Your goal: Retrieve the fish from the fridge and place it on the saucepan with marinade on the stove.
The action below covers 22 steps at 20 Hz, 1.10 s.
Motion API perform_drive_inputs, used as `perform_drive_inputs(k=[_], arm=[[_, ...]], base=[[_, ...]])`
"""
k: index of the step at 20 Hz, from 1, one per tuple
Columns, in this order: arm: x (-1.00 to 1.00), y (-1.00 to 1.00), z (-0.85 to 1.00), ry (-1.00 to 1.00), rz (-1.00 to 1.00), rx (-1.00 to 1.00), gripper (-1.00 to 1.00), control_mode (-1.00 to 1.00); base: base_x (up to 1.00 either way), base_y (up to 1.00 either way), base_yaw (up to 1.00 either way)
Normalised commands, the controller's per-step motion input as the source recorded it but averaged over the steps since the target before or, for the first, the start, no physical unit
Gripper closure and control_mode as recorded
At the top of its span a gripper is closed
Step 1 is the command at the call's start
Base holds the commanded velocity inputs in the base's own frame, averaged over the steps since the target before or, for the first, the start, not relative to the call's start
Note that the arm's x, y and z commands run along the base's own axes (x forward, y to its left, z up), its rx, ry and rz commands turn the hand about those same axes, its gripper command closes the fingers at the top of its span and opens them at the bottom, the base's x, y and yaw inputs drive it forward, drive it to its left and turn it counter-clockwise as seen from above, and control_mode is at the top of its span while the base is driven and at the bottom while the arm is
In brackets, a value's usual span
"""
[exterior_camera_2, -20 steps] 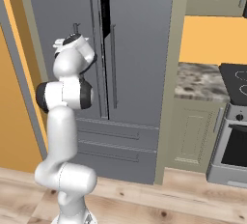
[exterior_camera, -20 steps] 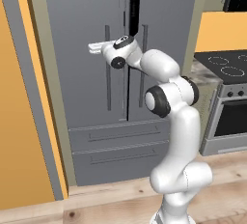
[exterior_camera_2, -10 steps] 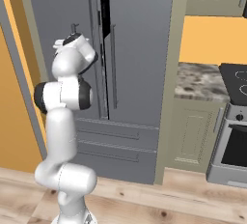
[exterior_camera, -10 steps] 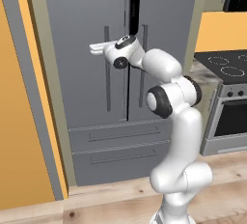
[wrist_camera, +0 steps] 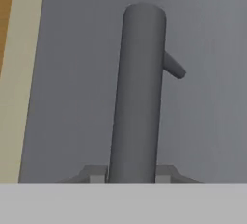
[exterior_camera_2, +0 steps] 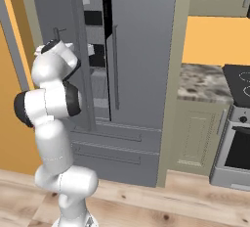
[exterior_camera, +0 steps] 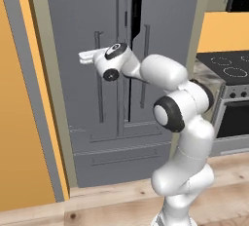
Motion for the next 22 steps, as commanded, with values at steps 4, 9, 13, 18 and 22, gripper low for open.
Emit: perform_drive_inputs(k=[4,9,13,18,22], arm=[[-0.67,0.21,0.27,0.0,-0.07,0.0,1.0,-1.0],[-0.5,0.52,0.15,0.0,-0.11,-0.01,1.0,-1.0],[-0.27,0.75,0.12,0.01,-0.11,-0.06,1.0,-1.0],[-0.08,0.8,0.03,0.01,-0.11,-0.09,1.0,-1.0],[0.0,0.81,0.0,0.0,-0.08,-0.1,1.0,-1.0]], base=[[0.0,0.0,0.0],[0.0,0.0,0.0],[0.0,0.0,0.0],[0.0,0.0,0.0],[0.0,0.0,0.0]])
